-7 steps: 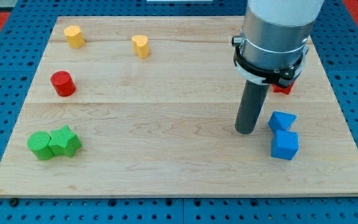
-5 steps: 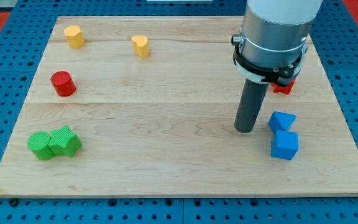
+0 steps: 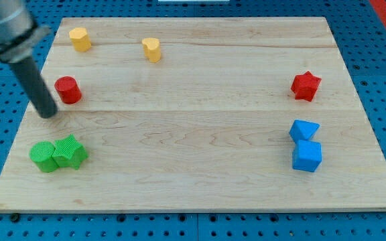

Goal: Place the red circle towards the top left of the red star

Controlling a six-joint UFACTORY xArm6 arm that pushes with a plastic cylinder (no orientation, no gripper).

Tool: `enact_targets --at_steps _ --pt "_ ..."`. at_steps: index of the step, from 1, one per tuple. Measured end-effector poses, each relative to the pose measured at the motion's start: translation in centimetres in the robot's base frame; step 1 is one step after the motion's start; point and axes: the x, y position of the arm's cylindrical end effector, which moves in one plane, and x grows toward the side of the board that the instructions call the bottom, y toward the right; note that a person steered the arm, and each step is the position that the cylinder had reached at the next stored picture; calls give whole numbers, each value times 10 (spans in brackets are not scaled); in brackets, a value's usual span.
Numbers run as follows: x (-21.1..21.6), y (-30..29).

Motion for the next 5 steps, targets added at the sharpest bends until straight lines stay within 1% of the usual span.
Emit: enact_targets --at_steps 1,2,3,4,5 --pt "-18 11" --pt "-46 82" --pt "-49 46" --pt "-73 29" --pt "-74 61"
